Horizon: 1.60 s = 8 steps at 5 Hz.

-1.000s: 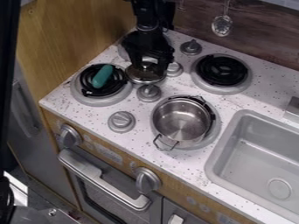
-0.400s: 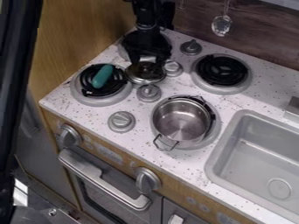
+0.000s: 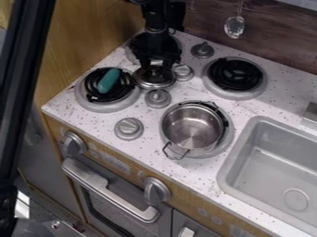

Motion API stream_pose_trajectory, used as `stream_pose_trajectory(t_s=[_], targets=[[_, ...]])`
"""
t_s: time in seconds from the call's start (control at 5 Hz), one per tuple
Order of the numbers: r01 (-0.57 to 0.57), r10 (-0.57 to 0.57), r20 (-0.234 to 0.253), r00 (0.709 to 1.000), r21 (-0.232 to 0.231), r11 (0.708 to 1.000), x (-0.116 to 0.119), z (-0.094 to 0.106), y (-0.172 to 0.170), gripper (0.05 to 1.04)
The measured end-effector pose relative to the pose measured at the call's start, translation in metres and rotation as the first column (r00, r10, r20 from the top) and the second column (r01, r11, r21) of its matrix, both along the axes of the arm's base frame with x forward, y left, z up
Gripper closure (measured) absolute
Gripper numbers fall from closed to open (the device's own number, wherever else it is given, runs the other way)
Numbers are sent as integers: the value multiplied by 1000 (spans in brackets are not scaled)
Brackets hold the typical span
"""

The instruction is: Pick up the lid in the middle of the stove and close the top cauldron on the bottom right burner

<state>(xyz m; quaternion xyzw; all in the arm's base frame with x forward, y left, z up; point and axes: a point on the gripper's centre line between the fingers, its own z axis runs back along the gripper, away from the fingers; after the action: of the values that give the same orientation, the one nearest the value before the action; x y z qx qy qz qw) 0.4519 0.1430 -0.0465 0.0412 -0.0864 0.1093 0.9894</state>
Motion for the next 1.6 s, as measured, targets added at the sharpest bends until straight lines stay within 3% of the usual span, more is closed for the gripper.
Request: stream_pose_trajectory(t_s=[0.2, 0.4, 0.6, 0.8, 1.0, 1.2, 1.4, 1.6], targets=[[0, 0, -1, 1000, 9, 1000, 0, 0, 1, 681], [5, -5, -5, 1000, 13, 1000, 0, -1, -2, 814], [10, -10, -3, 1000, 19, 1000, -5, 1, -6, 815], [20, -21, 32, 999, 52, 998, -17, 28, -14, 815], [54, -66, 134, 989, 93, 994, -24, 77, -40, 815], [111, -126, 159, 979, 101, 989, -40, 92, -82, 815], [130, -141, 134, 981, 84, 988, -66, 90, -114, 815], [163, -165, 87, 982, 32, 986, -89, 74, -147, 815]])
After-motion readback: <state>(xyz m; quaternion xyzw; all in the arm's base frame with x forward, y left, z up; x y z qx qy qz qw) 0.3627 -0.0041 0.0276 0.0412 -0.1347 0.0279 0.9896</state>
